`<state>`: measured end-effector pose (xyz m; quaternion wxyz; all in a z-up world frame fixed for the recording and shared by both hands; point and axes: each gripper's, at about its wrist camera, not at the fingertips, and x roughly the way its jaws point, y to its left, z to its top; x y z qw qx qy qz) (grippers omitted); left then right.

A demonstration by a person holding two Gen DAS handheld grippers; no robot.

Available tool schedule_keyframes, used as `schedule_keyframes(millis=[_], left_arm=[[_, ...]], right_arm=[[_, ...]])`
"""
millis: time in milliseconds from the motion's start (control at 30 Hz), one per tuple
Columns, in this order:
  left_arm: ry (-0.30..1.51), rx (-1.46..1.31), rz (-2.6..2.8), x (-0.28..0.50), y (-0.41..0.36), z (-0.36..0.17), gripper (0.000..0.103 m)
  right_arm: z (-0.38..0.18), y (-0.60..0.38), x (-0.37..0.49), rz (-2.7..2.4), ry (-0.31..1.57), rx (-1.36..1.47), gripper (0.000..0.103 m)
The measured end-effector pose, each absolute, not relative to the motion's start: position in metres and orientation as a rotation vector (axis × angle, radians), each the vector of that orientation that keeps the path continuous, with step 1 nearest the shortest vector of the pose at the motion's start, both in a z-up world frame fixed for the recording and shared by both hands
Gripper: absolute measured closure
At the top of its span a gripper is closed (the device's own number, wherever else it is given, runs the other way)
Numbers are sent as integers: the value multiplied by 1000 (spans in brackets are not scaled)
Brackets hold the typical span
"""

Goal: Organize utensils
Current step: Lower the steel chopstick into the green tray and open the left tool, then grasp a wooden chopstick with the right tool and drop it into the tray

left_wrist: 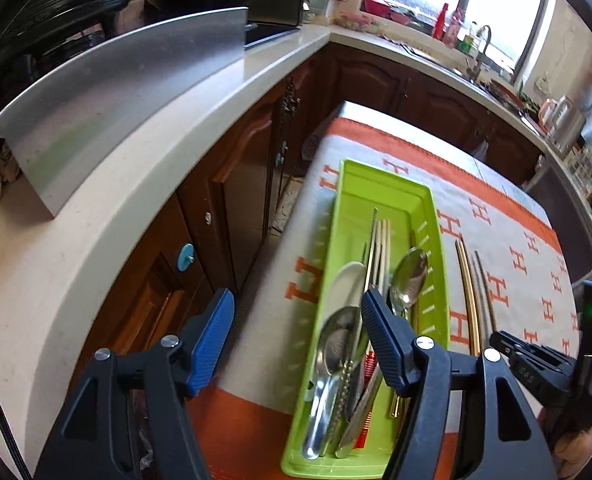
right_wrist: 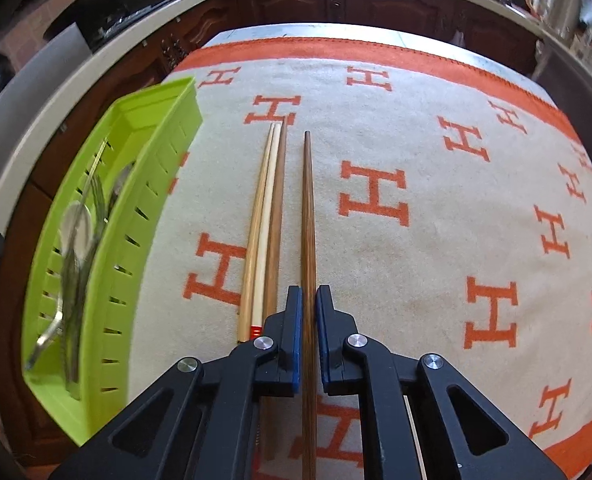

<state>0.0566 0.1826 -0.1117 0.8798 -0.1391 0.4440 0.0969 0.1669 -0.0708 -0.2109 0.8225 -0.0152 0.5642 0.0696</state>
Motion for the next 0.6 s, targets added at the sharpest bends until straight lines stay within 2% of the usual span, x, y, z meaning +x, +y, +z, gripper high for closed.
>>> schedule_keyframes(millis=[133, 333, 600], left_arm=[[897, -289, 225, 55, 190, -105, 38], [854, -277, 259, 50, 197, -94, 31], [848, -294, 279, 47, 204, -88, 31]], right_arm=[[-177, -71, 164, 190, 1174, 70, 97], [-134, -41, 163, 323, 1155, 161, 97], [-137, 21, 177, 384, 1167, 164, 97]])
